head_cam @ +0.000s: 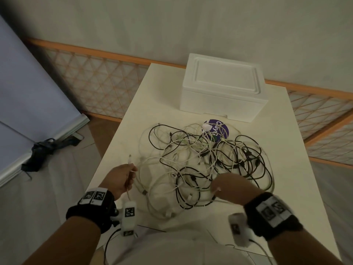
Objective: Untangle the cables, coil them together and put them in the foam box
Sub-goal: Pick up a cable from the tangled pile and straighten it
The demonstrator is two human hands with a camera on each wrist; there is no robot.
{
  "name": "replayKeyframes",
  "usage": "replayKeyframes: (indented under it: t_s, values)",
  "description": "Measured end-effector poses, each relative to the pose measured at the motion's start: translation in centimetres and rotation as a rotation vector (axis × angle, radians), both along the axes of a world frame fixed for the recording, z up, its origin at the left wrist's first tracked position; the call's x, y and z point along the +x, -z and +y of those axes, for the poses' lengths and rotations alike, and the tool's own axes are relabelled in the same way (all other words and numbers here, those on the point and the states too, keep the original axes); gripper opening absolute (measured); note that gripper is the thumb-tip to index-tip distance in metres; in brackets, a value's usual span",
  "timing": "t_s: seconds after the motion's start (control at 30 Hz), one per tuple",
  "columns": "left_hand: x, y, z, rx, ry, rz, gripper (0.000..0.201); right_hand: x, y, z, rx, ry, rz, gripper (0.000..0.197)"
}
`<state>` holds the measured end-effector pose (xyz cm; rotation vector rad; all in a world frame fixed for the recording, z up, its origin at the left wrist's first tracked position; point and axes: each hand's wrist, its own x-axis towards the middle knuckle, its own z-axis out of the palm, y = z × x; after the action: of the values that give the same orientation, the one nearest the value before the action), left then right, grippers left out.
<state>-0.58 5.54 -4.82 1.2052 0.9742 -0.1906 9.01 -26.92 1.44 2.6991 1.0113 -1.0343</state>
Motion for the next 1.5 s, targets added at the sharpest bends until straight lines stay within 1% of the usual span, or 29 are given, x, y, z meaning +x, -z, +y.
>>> replayKeyframes:
  t_s: [0.03,0.1,0.17,0.23,0.3,0.33,0.4,0.47,0.53,0.67,0.77,0.8,0.83,0.9,0.93,0.97,1.0,1.03,1.07,1.1,1.17,1.23,1.3,1.37,1.43,1.5]
  values:
    - [-0.2,-0.2,-0.3,-0.009,0.006,-0.009,0.027,-0.9,0.6,1.9,0.107,-0.035,-0.008,0.027]
    - [-0.4,-0.7,-0.8,-0.053,-0.001,-0.04,0.026,-2.8,2.0,5.7,0.246,-0.079,0.009,0.03]
    - [-0.4,-1.2,-1.3,-0.087,0.005,-0.071,0.025,-4.1,3.2,8.5,0.327,-0.165,0.057,0.032]
    - [-0.4,-1.8,-1.9,-0.094,0.038,-0.09,0.025,-4.9,4.2,10.4,0.326,-0.266,0.084,0.031]
    - [-0.6,-2.1,-2.4,-0.077,0.064,-0.107,0.025,-5.7,5.0,11.5,0.241,-0.357,0.081,0.029]
    - [-0.6,-2.2,-2.5,-0.064,0.066,-0.117,0.025,-6.1,5.4,11.8,0.189,-0.375,0.068,0.031]
    - [-0.7,-2.2,-2.6,-0.046,0.049,-0.144,0.025,-6.9,5.9,12.1,0.121,-0.364,0.024,0.028]
    - [-0.8,-2.1,-2.5,-0.041,0.015,-0.177,0.026,-7.3,6.0,12.4,0.1,-0.352,-0.003,0.024]
    - [-1.0,-2.2,-2.3,-0.034,-0.017,-0.211,0.026,-7.2,5.9,12.6,0.11,-0.314,-0.048,0.024]
    - [-1.4,-2.5,-2.1,-0.026,-0.034,-0.251,0.027,-5.5,5.8,12.4,0.149,-0.154,-0.175,0.026]
    - [-1.2,-2.9,-1.9,-0.015,-0.021,-0.25,0.027,-3.7,5.3,11.7,0.191,-0.146,-0.208,0.026]
    - [-1.1,-3.0,-1.9,-0.013,-0.019,-0.25,0.027,-3.3,4.9,11.5,0.213,-0.133,-0.166,0.023]
    - [-1.1,-3.1,-1.8,-0.014,-0.022,-0.25,0.027,-3.0,4.3,11.2,0.261,-0.084,-0.071,0.021]
    - [-0.9,-3.3,-1.4,-0.027,-0.041,-0.248,0.027,-2.7,3.6,10.8,0.369,0.076,0.234,0.022]
    - [-0.8,-3.4,-1.2,-0.039,-0.054,-0.246,0.027,-2.8,3.3,11.0,0.371,0.108,0.343,0.019]
    - [-0.8,-3.4,-1.0,-0.051,-0.066,-0.243,0.027,-3.1,3.2,11.2,0.323,0.053,0.358,0.015]
    - [-0.7,-3.4,-0.9,-0.056,-0.074,-0.24,0.027,-3.5,3.3,11.5,0.245,-0.046,0.324,0.014]
    - [-0.6,-3.4,-0.9,-0.056,-0.077,-0.238,0.027,-4.2,3.4,11.8,0.147,-0.156,0.26,0.018]
    - [-0.6,-3.3,-0.9,-0.051,-0.076,-0.235,0.027,-5.0,3.8,12.2,0.064,-0.268,0.165,0.025]
    - [-0.5,-3.3,-1.0,-0.046,-0.072,-0.232,0.027,-5.7,4.3,12.4,0.007,-0.34,0.087,0.033]
    - [-0.4,-3.2,-1.2,-0.04,-0.051,-0.227,0.026,-6.6,5.2,12.4,-0.032,-0.364,0.02,0.042]
    - [-0.4,-3.1,-1.4,-0.027,-0.021,-0.231,0.025,-6.6,5.5,12.2,-0.016,-0.399,-0.01,0.034]
    - [-0.5,-3.1,-1.4,0.028,0.029,-0.234,0.026,-6.0,5.5,11.7,0.024,-0.434,-0.036,0.028]
    - [-0.4,-3.3,-1.7,0.139,0.122,-0.23,0.027,-5.2,5.2,11.4,0.062,-0.432,-0.098,0.029]
    - [-0.2,-3.8,-2.3,0.232,0.242,-0.227,0.027,-4.4,5.1,11.3,0.151,-0.398,-0.145,0.029]
    - [0.3,-4.2,-3.0,0.245,0.374,-0.251,0.025,-3.4,3.9,11.9,0.231,-0.328,-0.188,0.027]
